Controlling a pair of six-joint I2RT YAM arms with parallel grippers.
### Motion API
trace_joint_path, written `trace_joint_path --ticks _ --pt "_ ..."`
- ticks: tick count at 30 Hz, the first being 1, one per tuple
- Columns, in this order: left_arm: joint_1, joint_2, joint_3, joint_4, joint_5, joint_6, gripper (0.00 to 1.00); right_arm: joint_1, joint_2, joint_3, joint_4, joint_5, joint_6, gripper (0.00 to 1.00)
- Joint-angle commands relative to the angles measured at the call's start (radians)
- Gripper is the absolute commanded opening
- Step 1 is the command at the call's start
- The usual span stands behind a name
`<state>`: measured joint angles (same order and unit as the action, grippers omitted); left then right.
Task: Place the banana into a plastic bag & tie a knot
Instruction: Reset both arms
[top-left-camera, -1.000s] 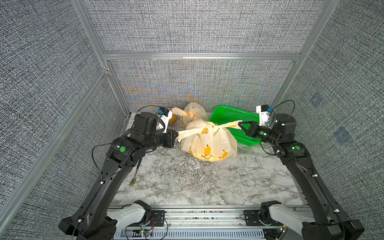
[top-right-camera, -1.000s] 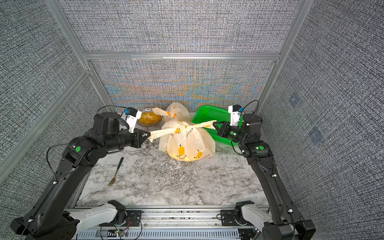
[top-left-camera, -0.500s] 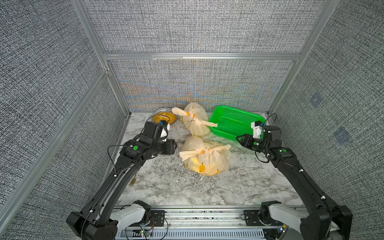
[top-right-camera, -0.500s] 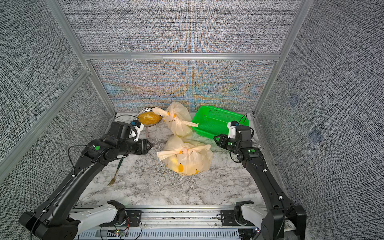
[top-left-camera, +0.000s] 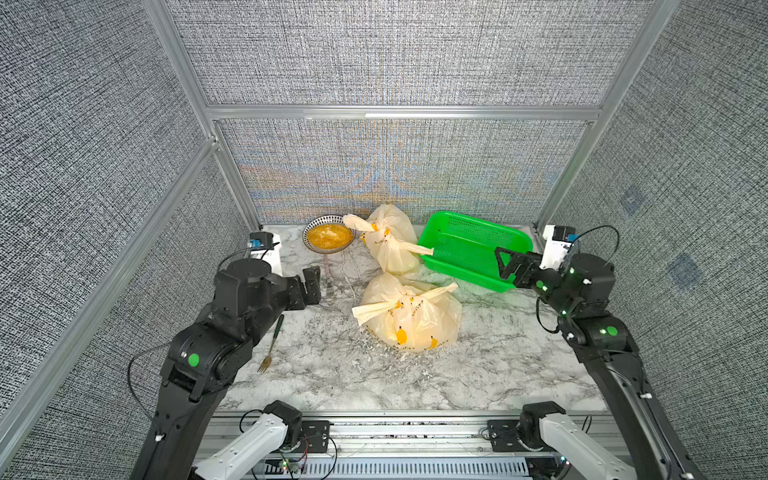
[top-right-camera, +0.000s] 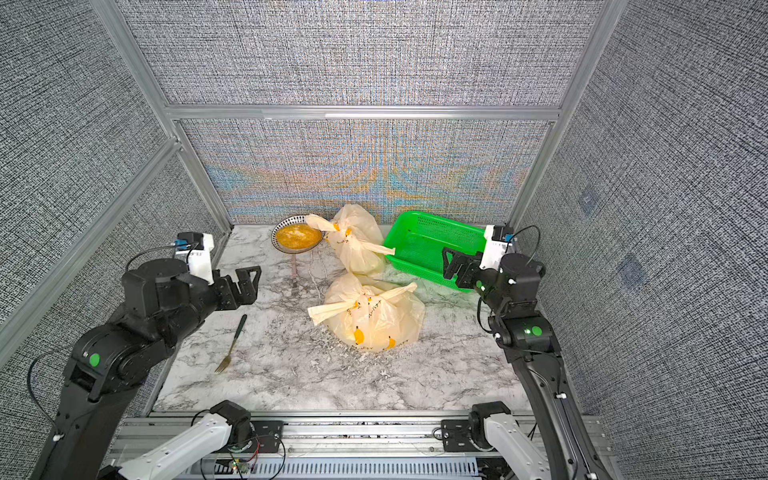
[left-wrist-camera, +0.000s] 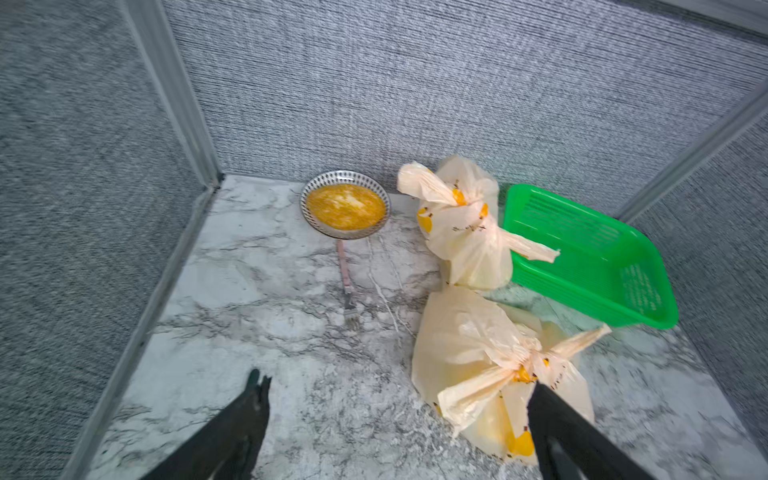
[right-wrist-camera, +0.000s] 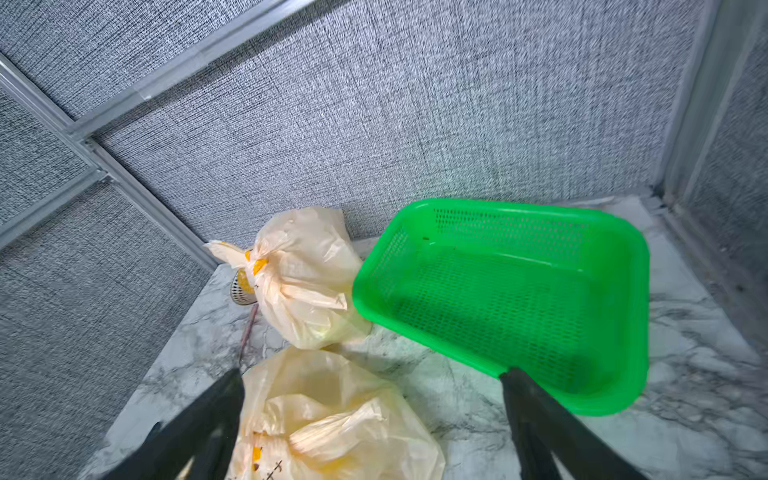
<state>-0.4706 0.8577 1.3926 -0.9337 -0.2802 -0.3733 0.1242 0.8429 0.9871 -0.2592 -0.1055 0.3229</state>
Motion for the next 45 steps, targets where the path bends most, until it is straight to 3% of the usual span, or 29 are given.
trace_joint_path --ticks 1,7,12,18,21,24,27,29,33,35,39,45 --pt "0.000 -0.030 -0.115 0.104 -0.169 0.001 0.99 0.000 -0.043 -0.103 0.112 0.125 -0.133 0.98" --pt "0.020 0.011 -0.471 0.454 -0.290 -0.005 0.99 -0.002 -0.091 -0.499 0.514 0.261 -0.272 0.98" --pt "0.175 0.124 -0.665 0.704 -0.234 0.048 0.99 -0.014 -0.055 -0.730 0.839 0.353 -0.279 0.98" --pt "0.283 0.168 -0.906 1.053 -0.180 0.221 0.99 -0.034 0.139 -0.912 1.197 0.404 -0.284 0.98" --pt "0.330 0.222 -0.990 1.229 -0.099 0.274 0.99 -0.041 0.295 -0.943 1.391 0.421 -0.296 0.98" --pt "0.355 0.335 -1.029 1.399 -0.078 0.280 0.99 -0.043 0.372 -0.918 1.461 0.392 -0.326 0.98" --pt "0.356 0.418 -0.942 1.346 -0.048 0.308 0.99 -0.047 0.450 -0.888 1.522 0.375 -0.347 0.98" --pt "0.356 0.464 -0.928 1.405 -0.057 0.336 0.99 -0.052 0.482 -0.877 1.530 0.340 -0.336 0.98" --pt "0.374 0.580 -0.961 1.620 0.005 0.347 0.99 -0.050 0.680 -0.922 1.830 0.266 -0.365 0.98" --pt "0.382 0.627 -0.951 1.655 0.024 0.332 0.99 -0.043 0.701 -0.883 1.774 0.212 -0.399 0.98" --pt "0.396 0.652 -0.948 1.659 0.163 0.385 0.99 -0.051 0.681 -0.794 1.574 0.236 -0.372 0.98" --pt "0.396 0.645 -0.950 1.655 0.167 0.390 0.99 -0.083 0.684 -0.776 1.544 0.204 -0.347 0.98"
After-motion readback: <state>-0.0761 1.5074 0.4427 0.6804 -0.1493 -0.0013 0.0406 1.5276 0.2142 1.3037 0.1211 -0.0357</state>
